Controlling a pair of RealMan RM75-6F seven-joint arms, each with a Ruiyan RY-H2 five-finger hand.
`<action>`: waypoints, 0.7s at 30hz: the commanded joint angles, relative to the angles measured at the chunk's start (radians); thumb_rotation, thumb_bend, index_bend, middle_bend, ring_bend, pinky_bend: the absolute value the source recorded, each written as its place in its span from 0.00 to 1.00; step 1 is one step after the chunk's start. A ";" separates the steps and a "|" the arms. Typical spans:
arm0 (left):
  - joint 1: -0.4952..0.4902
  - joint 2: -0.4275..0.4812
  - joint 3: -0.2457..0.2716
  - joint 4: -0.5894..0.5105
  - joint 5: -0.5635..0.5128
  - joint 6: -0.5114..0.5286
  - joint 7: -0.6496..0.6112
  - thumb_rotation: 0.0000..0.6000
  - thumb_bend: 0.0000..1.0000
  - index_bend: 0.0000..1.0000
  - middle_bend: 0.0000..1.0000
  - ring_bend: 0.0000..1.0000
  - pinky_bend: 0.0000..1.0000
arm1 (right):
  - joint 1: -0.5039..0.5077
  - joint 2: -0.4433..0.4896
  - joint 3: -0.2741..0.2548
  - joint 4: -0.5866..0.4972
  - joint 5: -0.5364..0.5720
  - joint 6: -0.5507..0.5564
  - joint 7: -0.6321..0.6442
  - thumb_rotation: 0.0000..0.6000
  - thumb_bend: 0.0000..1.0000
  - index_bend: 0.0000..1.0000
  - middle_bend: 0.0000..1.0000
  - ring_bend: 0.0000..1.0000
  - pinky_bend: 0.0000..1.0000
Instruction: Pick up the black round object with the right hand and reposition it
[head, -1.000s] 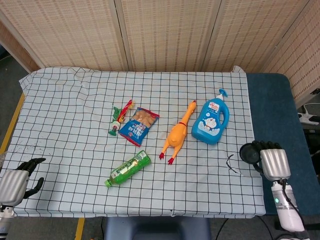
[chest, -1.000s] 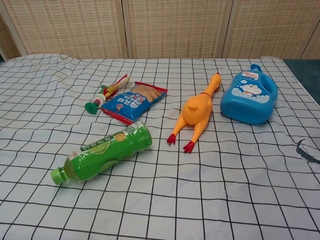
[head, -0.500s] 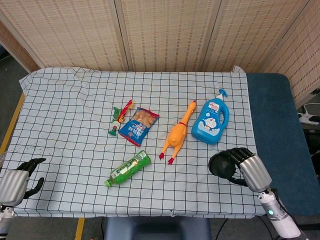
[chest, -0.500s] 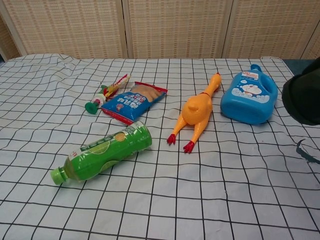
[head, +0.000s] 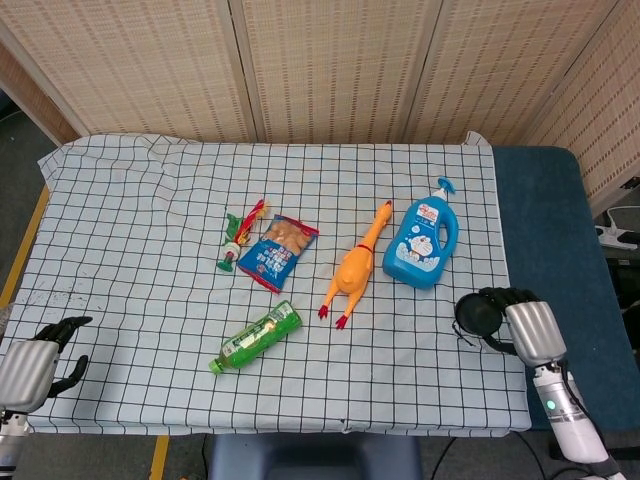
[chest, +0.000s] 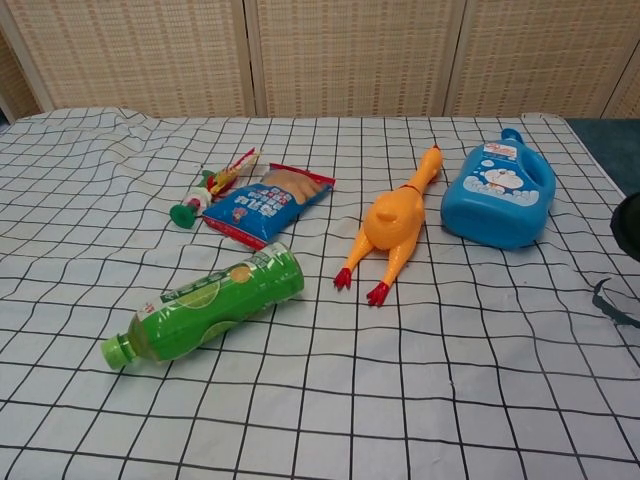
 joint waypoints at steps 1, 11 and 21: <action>0.000 0.000 0.000 -0.001 0.000 0.001 -0.003 1.00 0.43 0.22 0.26 0.32 0.63 | -0.001 -0.003 0.014 -0.014 -0.004 -0.002 0.001 1.00 0.10 0.55 0.45 0.31 0.35; 0.001 0.001 0.000 0.001 0.004 0.004 -0.003 1.00 0.43 0.22 0.26 0.32 0.63 | 0.034 0.046 0.009 -0.200 -0.106 0.020 -0.059 1.00 0.10 0.55 0.45 0.31 0.35; 0.001 0.003 0.000 0.000 -0.001 0.003 -0.013 1.00 0.43 0.22 0.26 0.32 0.63 | 0.026 0.083 -0.002 -0.251 -0.123 0.030 -0.096 1.00 0.10 0.55 0.45 0.31 0.35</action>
